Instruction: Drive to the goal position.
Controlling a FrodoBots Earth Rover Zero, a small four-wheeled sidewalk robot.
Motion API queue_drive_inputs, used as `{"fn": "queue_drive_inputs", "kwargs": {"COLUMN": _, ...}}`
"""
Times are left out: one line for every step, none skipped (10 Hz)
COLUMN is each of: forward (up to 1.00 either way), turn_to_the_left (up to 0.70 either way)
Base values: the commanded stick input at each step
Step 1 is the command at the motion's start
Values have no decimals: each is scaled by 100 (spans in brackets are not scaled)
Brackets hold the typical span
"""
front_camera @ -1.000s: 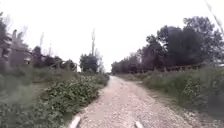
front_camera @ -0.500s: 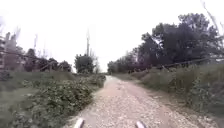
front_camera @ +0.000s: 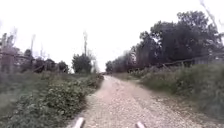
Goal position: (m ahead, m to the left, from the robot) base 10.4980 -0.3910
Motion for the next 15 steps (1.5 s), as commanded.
{"fn": "queue_drive_inputs", "kwargs": {"forward": 50, "turn_to_the_left": 0}}
{"fn": "queue_drive_inputs", "kwargs": {"forward": 50, "turn_to_the_left": 0}}
{"fn": "queue_drive_inputs", "kwargs": {"forward": 50, "turn_to_the_left": 0}}
{"fn": "queue_drive_inputs", "kwargs": {"forward": 50, "turn_to_the_left": 0}}
{"fn": "queue_drive_inputs", "kwargs": {"forward": 50, "turn_to_the_left": 0}}
{"fn": "queue_drive_inputs", "kwargs": {"forward": 50, "turn_to_the_left": 0}}
{"fn": "queue_drive_inputs", "kwargs": {"forward": 50, "turn_to_the_left": 0}}
{"fn": "queue_drive_inputs", "kwargs": {"forward": 50, "turn_to_the_left": 0}}
{"fn": "queue_drive_inputs", "kwargs": {"forward": 50, "turn_to_the_left": 0}}
{"fn": "queue_drive_inputs", "kwargs": {"forward": 50, "turn_to_the_left": 0}}
{"fn": "queue_drive_inputs", "kwargs": {"forward": 50, "turn_to_the_left": 0}}
{"fn": "queue_drive_inputs", "kwargs": {"forward": 50, "turn_to_the_left": 0}}
{"fn": "queue_drive_inputs", "kwargs": {"forward": 50, "turn_to_the_left": 0}}
{"fn": "queue_drive_inputs", "kwargs": {"forward": 50, "turn_to_the_left": 0}}
{"fn": "queue_drive_inputs", "kwargs": {"forward": 50, "turn_to_the_left": 0}}
